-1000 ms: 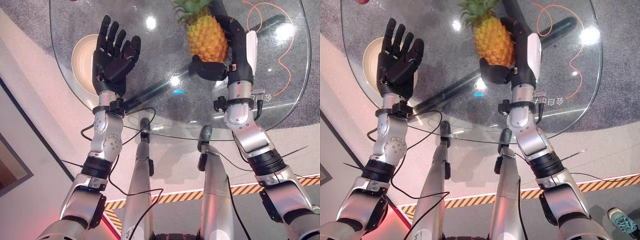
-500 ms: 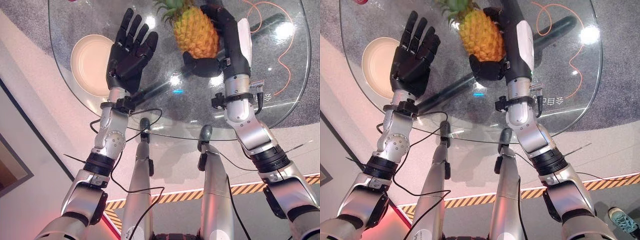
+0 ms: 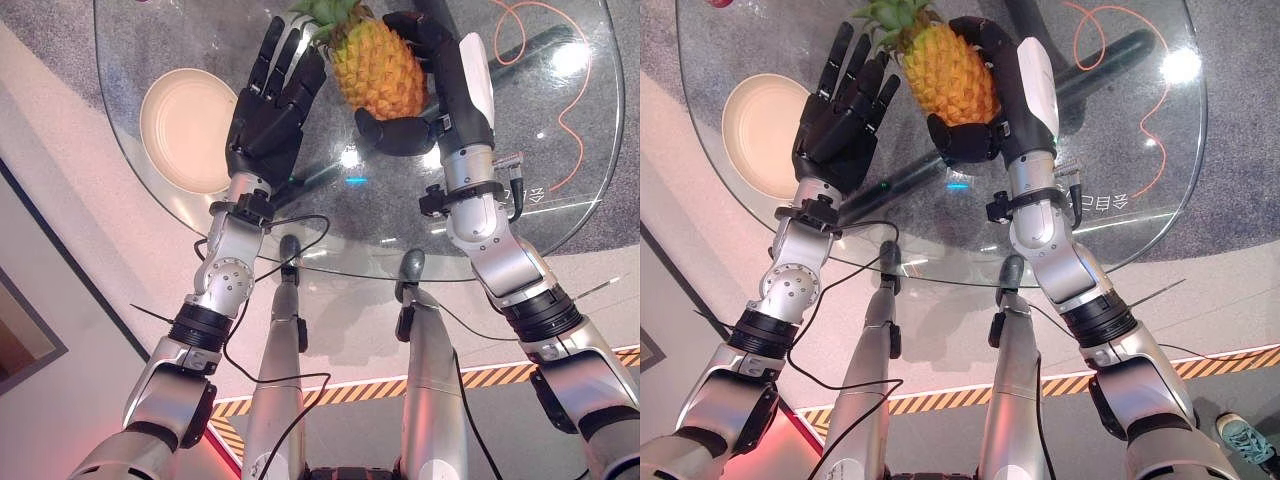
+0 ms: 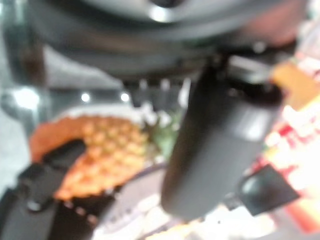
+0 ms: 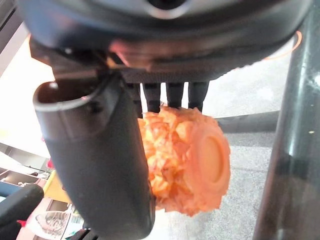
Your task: Pick up the fruit to the plate
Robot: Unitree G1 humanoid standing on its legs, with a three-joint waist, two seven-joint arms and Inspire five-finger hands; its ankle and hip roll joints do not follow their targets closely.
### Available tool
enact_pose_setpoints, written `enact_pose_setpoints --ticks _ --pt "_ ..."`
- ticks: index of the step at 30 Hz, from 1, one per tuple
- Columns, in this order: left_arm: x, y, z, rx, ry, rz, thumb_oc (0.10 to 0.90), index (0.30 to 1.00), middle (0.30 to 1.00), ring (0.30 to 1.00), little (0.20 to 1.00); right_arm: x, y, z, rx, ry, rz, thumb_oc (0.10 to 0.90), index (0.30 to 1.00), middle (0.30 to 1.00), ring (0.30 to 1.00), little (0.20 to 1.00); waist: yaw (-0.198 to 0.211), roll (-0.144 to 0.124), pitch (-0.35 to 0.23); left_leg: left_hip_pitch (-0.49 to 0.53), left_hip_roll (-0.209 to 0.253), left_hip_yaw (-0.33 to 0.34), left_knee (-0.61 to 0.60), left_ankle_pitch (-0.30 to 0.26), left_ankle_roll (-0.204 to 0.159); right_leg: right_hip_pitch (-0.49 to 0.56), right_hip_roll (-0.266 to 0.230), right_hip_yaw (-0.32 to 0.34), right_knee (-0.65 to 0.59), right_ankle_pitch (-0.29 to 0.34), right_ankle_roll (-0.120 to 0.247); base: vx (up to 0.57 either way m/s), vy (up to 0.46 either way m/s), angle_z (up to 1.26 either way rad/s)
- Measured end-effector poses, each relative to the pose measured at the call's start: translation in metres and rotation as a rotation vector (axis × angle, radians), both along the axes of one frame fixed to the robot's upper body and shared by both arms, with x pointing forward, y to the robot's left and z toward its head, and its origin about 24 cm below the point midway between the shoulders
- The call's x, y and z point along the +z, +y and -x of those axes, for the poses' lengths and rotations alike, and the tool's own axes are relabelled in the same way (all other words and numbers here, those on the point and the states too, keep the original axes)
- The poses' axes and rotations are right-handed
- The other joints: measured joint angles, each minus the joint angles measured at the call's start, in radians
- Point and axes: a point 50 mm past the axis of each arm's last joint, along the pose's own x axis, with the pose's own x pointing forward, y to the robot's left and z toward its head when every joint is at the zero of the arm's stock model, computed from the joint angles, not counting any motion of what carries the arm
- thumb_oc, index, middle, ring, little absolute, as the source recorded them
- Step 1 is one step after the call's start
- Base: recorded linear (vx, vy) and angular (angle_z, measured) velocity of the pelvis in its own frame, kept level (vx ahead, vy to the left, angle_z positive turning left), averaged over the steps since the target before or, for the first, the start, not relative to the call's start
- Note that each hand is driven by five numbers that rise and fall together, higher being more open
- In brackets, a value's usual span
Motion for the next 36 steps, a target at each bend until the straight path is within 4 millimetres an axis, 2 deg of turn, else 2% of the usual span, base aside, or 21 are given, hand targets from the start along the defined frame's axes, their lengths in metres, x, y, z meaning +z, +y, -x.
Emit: enact_pose_setpoints --ticks 14,36 --pt "-0.003 -0.006 -0.001 -0.006 0.039 0.073 0.8 0.9 0.9 0.9 0.9 0.006 0.012 0.0 0.039 0.0 0.053 0.1 0.3 0.3 0.3 0.2 0.001 0.0 0.0 -0.002 0.0 -0.001 0.0 0.001 0.001 0.0 0.0 -0.002 0.0 0.0 0.0 0.0 -0.005 0.0" --pt "-0.003 -0.008 0.0 0.038 0.038 0.145 0.8 0.9 0.9 0.9 0.9 0.007 0.02 0.0 0.074 0.014 0.103 0.1 0.3 0.3 0.3 0.2 0.002 0.0 0.0 -0.006 0.0 -0.003 -0.002 0.001 0.001 -0.001 0.0 -0.007 -0.006 0.0 0.0 0.0 0.0 0.0"
